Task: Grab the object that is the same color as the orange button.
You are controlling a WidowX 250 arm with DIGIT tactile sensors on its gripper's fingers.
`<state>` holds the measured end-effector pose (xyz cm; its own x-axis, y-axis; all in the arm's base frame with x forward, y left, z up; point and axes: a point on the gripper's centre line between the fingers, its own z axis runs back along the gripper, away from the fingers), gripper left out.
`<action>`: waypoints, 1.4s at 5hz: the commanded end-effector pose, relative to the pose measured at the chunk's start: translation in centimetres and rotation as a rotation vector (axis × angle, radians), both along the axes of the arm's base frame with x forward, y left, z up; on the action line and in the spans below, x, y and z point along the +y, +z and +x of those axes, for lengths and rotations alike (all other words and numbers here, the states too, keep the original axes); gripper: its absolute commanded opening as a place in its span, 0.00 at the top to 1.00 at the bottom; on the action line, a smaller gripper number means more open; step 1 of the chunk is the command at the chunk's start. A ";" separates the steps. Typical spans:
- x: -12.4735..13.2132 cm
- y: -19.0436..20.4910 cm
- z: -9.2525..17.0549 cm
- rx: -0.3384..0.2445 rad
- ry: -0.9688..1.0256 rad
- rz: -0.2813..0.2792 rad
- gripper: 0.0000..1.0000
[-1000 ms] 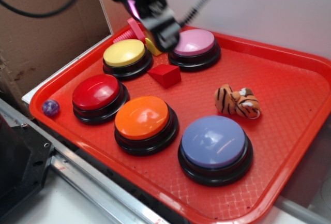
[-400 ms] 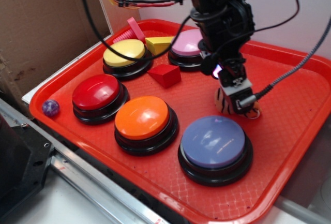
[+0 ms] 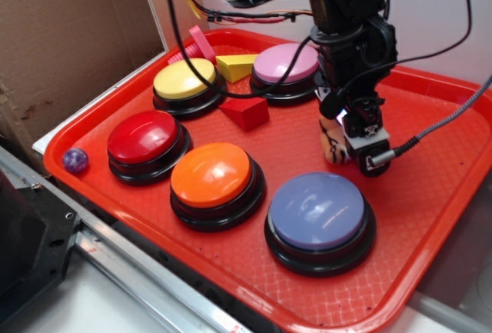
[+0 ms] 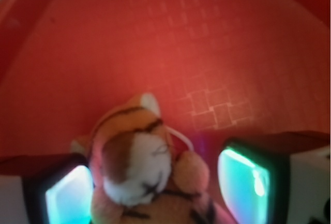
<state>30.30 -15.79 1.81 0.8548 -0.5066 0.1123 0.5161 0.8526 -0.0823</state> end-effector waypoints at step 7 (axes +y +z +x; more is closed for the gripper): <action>9.4 19.0 -9.6 -0.068 0.633 0.132 1.00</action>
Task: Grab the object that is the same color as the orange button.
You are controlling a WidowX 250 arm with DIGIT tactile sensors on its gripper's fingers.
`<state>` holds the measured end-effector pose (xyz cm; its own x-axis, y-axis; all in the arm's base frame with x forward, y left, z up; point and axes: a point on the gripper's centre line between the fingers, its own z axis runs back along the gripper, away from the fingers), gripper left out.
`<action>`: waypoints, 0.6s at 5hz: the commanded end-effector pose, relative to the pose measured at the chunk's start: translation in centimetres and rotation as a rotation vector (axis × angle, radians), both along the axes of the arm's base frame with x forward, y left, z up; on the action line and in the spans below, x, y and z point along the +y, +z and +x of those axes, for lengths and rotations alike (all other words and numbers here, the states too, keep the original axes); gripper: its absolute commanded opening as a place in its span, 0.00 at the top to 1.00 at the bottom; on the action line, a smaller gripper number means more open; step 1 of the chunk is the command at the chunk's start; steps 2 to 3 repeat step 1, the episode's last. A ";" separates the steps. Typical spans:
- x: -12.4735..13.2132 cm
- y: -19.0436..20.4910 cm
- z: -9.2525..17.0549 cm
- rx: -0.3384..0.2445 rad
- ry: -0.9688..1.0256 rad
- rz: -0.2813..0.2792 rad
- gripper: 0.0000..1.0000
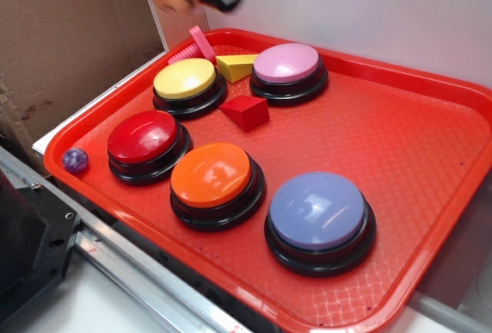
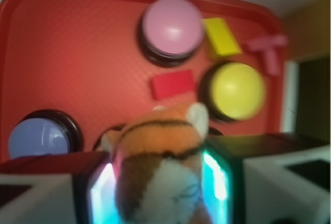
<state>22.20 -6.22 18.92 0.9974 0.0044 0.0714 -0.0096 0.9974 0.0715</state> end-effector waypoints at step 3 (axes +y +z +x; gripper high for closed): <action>-0.3 0.8 -0.8 -0.005 0.047 -0.029 1.00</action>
